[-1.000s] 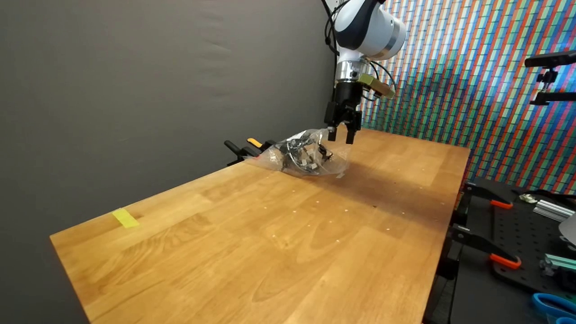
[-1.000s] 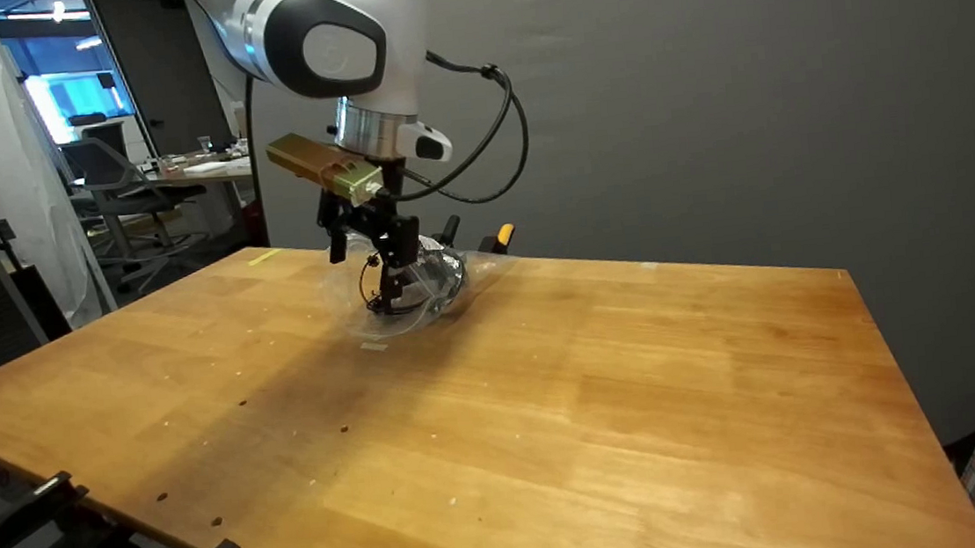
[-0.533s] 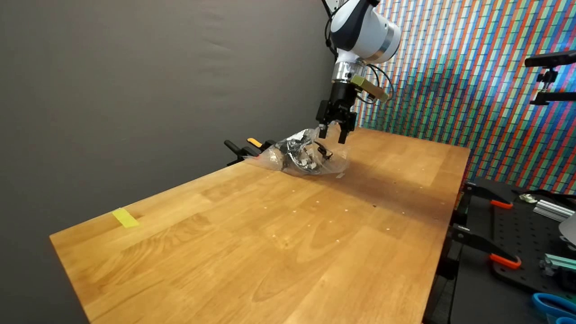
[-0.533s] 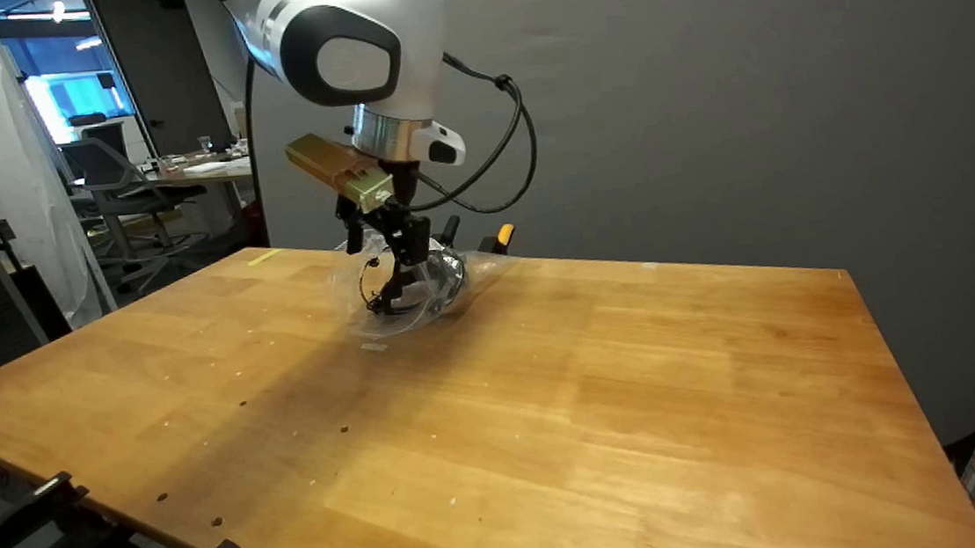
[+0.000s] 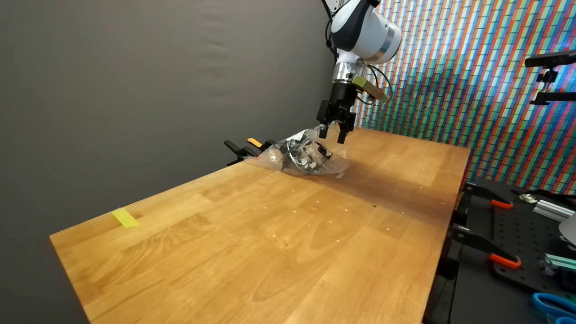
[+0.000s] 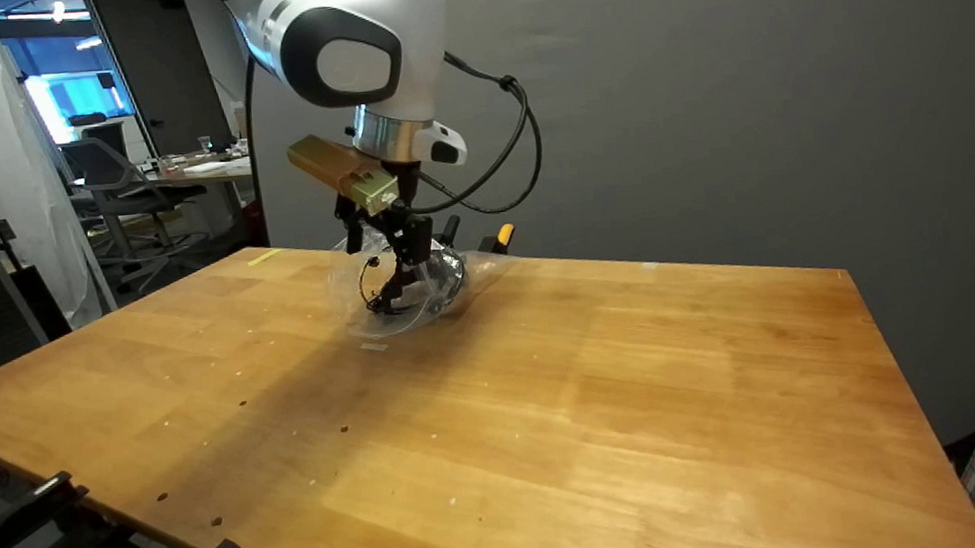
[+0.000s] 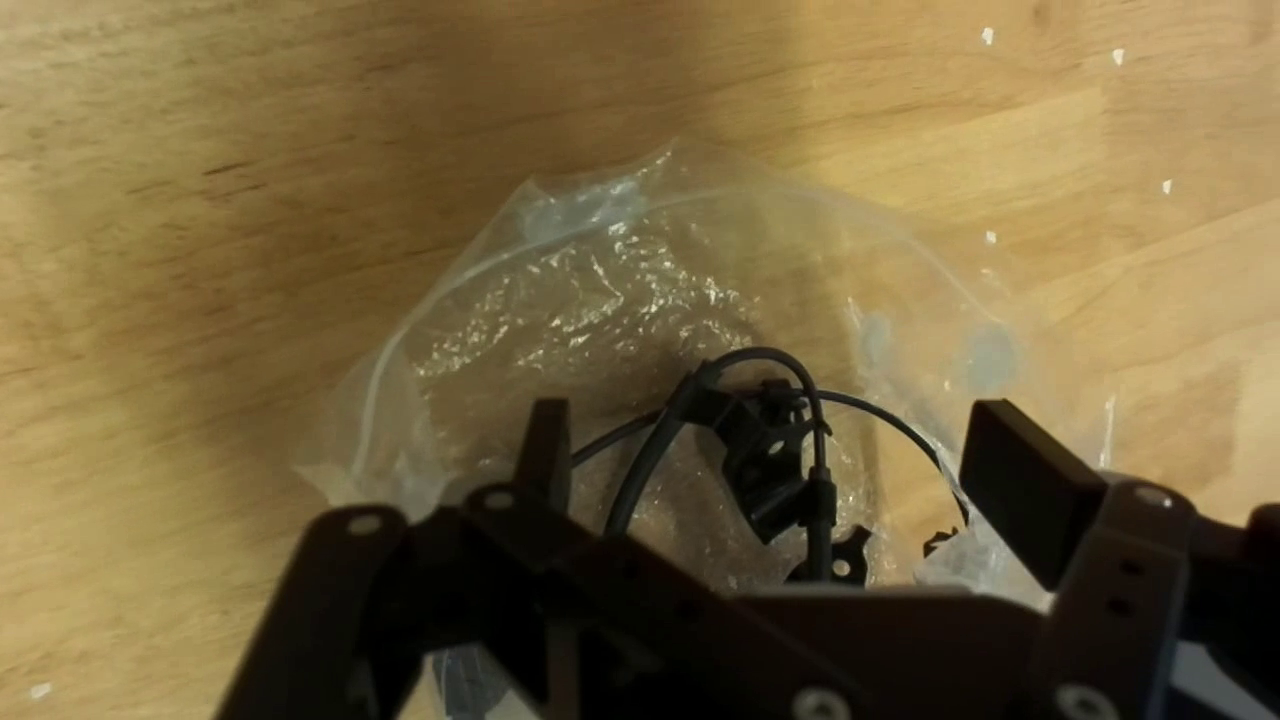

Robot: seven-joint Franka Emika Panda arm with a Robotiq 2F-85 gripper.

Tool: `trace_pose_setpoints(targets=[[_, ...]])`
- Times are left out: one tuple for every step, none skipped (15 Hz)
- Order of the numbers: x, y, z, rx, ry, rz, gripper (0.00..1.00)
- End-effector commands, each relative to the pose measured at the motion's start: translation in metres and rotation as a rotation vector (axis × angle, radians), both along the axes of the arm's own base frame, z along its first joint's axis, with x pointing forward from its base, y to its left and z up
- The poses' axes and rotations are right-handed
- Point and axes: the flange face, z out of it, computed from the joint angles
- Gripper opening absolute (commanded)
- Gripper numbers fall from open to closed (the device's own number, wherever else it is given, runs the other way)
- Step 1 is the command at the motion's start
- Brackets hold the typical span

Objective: Take the cable out of the plastic bag

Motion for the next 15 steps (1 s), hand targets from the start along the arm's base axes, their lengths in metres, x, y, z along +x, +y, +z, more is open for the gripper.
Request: trace_pose_setpoints(targets=[[0.000,0.000,0.001,0.000,0.000,0.002,1.00],[0.000,0.000,0.001,0.001,0.000,0.003,1.00],[0.000,0.000,0.001,0.001,0.000,0.004,1.00],[0.000,0.000,0.001,0.001,0.000,0.005,1.00],[0.007,-0.003,-0.002,0.003,-0.018,0.008,1.00],[0.013,-0.003,-0.008,0.000,-0.021,0.005,1.00],[0.021,-0.002,-0.016,-0.007,-0.024,0.000,1.00],[0.027,-0.002,-0.024,-0.005,-0.025,-0.001,1.00],[0.035,0.001,-0.035,0.023,-0.017,0.010,1.00],[0.041,0.003,-0.044,0.028,-0.022,0.014,1.00],[0.050,0.004,-0.055,0.027,-0.022,0.011,1.00],[0.056,0.008,-0.062,0.032,-0.020,0.015,1.00],[0.063,0.011,-0.070,0.036,-0.018,0.016,1.00],[0.067,0.014,-0.077,0.037,-0.016,0.015,1.00],[0.070,0.017,-0.083,0.034,-0.014,0.017,1.00]])
